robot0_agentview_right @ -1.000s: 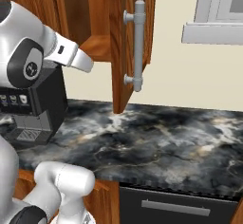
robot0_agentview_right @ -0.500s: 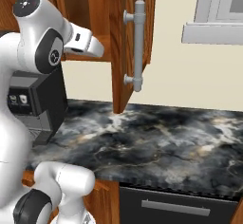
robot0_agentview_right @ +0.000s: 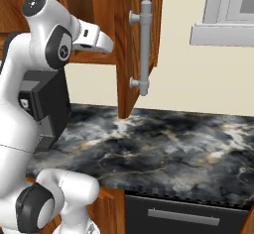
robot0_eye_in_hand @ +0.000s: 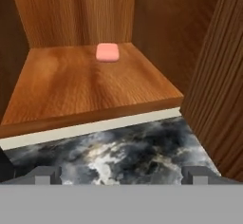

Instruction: Locate and retrieve the bar soap and dish brush from the cabinet. Place them next to the sink.

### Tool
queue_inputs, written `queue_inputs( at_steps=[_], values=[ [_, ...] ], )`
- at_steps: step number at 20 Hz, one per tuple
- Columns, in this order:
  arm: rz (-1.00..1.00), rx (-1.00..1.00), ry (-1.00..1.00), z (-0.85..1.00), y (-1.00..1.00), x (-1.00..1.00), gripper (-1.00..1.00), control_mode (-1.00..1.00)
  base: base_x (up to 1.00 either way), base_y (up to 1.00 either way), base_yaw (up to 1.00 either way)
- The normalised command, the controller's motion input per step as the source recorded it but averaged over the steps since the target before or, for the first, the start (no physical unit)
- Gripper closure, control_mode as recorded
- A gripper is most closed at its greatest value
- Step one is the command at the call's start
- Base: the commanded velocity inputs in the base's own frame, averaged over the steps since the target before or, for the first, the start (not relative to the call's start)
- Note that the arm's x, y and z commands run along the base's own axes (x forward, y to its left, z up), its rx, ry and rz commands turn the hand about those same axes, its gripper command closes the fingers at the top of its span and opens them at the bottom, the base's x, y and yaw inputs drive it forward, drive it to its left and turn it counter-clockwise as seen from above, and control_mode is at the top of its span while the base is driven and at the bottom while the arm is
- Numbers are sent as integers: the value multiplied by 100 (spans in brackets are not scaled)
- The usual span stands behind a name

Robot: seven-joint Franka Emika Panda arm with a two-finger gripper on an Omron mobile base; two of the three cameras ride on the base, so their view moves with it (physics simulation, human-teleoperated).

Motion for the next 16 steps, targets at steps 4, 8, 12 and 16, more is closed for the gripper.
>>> queue_inputs(
  at_steps=[4,8,12,16],
  values=[
    [-8,2,0,0,-1,43,-100,-100,0,0,0],
    [-4,2,0,0,-1,62,-100,-100,0,0,0],
    [-1,0,2,0,-14,70,-100,-100,0,0,0],
    [0,0,8,-2,-27,73,-100,-100,0,0,0]
  ],
)
